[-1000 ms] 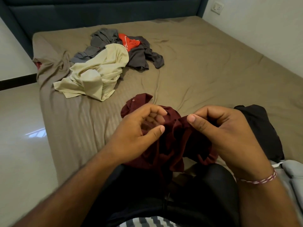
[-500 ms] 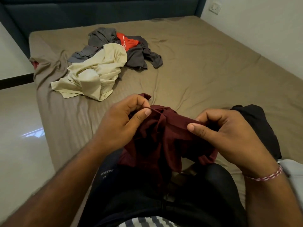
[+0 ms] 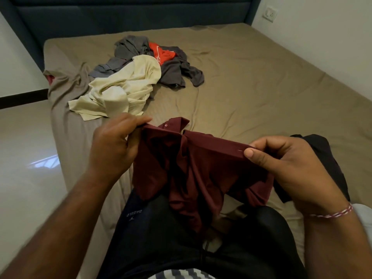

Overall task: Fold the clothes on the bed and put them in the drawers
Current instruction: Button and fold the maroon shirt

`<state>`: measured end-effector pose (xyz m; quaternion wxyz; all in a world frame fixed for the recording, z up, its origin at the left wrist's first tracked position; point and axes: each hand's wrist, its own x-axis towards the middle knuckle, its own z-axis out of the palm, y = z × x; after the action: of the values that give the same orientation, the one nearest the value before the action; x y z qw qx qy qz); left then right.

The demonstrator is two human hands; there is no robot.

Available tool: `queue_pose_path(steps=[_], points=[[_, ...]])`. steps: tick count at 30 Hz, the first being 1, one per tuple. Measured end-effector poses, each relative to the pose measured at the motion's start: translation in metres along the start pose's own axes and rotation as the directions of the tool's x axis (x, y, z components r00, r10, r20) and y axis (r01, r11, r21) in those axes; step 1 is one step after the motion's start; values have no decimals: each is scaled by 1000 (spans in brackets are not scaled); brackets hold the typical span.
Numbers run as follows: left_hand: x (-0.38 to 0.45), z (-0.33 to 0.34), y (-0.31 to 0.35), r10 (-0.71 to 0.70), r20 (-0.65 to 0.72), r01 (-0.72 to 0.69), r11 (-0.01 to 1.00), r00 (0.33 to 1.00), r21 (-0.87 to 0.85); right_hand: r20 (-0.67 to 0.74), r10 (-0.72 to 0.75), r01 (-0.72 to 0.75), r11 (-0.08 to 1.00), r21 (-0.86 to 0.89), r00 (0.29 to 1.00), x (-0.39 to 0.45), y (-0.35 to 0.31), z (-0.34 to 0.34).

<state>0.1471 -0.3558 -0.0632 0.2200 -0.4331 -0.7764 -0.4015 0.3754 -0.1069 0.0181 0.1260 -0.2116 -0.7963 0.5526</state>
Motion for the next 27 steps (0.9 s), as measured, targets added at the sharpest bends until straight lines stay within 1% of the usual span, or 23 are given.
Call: queue_pose_path(steps=[2, 4, 5, 7, 9, 12, 14, 15, 19, 23, 27], points=[[1, 2, 6, -113, -141, 102, 991, 984, -85, 8, -3, 2, 995, 98, 1000, -1, -3, 1], [7, 1, 15, -230, -268, 179, 963, 935, -201, 14, -2, -1, 983, 183, 1000, -3, -7, 3], [12, 1, 20, -262, -316, 189, 951, 912, -243, 15, -2, -1, 976, 217, 1000, -4, -11, 4], [23, -1, 31, -264, -370, 150, 939, 891, -308, 5, -7, 5, 960, 279, 1000, -7, -19, 6], [31, -3, 44, -197, -356, 53, 926, 913, -375, -3, -14, 15, 942, 335, 1000, -10, -26, 8], [37, -6, 72, 6, -289, -146, 872, 957, -468, -2, -32, 30, 913, 408, 999, -14, -36, 10], [37, -5, 92, 117, -266, -240, 836, 957, -494, -5, -43, 40, 900, 434, 999, -17, -41, 13], [35, -4, 100, 151, -259, -267, 821, 954, -504, -8, -44, 43, 897, 440, 999, -19, -44, 14], [29, 8, 125, 236, -232, -323, 810, 944, -489, -28, -56, 62, 908, 414, 998, -24, -50, 20], [25, 17, 132, 247, -256, -343, 815, 935, -466, -31, -74, 81, 920, 383, 997, -28, -51, 21], [25, 19, 133, 261, -235, -340, 839, 936, -425, -27, -94, 97, 916, 389, 995, -30, -51, 20]])
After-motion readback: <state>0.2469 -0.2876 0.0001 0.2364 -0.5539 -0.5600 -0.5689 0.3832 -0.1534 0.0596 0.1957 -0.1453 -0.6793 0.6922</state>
